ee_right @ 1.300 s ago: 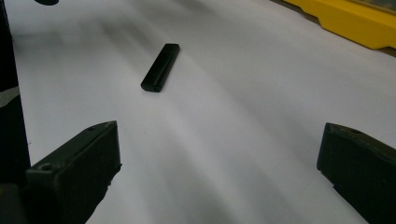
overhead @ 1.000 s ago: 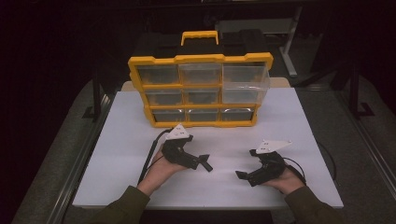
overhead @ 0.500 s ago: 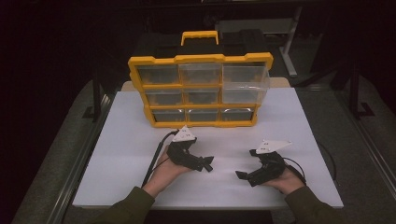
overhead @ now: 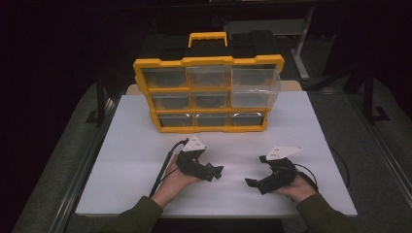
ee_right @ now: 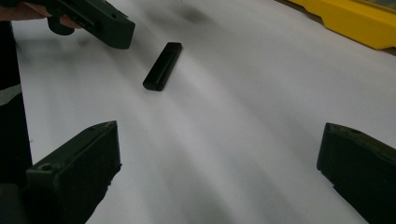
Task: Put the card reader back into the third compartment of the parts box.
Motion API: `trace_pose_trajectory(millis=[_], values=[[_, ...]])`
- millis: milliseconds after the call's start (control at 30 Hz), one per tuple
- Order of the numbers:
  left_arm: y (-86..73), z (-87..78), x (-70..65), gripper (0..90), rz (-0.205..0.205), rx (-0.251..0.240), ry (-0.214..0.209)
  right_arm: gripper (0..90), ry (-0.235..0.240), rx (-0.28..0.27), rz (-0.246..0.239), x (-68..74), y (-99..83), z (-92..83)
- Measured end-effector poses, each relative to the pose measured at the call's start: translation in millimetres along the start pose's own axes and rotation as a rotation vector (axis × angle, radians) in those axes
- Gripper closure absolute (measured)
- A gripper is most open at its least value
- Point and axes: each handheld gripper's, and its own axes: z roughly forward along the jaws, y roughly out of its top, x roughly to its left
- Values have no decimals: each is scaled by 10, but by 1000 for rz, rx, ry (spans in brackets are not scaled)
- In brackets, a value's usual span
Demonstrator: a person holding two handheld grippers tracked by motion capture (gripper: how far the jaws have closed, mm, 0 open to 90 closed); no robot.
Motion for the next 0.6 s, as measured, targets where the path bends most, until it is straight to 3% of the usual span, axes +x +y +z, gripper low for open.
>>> trace_pose_trajectory(millis=[600], values=[[-129, 123, -83, 0, 17, 49, 12, 0, -1, 5, -4, 5, -4, 2]])
